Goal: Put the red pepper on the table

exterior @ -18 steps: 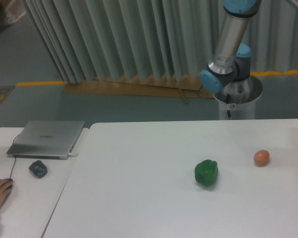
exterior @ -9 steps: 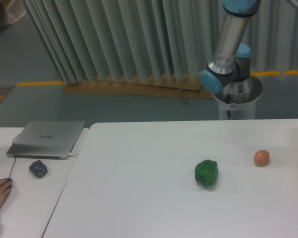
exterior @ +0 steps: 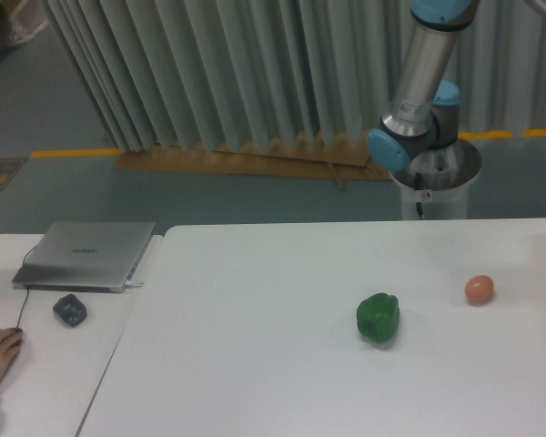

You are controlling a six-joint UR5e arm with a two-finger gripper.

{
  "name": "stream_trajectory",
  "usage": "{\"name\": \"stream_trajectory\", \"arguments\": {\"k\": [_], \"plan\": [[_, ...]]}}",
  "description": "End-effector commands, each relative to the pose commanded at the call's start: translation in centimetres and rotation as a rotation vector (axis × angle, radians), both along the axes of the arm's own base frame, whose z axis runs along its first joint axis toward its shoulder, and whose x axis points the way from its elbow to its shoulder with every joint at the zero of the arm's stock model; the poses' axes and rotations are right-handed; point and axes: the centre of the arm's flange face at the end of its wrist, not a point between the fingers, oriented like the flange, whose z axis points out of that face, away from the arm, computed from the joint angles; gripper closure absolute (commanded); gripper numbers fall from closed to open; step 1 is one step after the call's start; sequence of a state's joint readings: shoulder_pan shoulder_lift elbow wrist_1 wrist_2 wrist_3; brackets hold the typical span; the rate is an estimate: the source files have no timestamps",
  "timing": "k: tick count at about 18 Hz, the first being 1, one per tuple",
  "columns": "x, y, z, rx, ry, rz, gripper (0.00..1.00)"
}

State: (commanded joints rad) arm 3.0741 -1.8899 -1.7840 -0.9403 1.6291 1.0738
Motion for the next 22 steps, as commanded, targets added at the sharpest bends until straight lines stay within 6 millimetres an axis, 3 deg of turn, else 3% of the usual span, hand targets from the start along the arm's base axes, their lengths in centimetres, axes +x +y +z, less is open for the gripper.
{"name": "stream_trajectory", "arguments": {"k": [2, 4, 9, 12, 14, 18, 22], "plan": [[0.0, 0.1, 0.0, 0.002, 0.0, 0.0, 0.75], [0.0, 0.0, 0.1, 0.0, 0.0, 0.002, 0.75], [-0.1, 0.7, 3.4, 0.01, 0.017, 0.001, 0.76], [-0.3, 2.5, 6.2, 0.086, 0.012, 0.014, 0.76], [0.5, 4.6, 9.0, 0.137, 0.031, 0.0, 0.77], [2.3, 11.0, 11.8, 0.246, 0.041, -0.002, 0.78], [6.9, 17.7, 13.7, 0.252, 0.051, -0.1, 0.78]]}}
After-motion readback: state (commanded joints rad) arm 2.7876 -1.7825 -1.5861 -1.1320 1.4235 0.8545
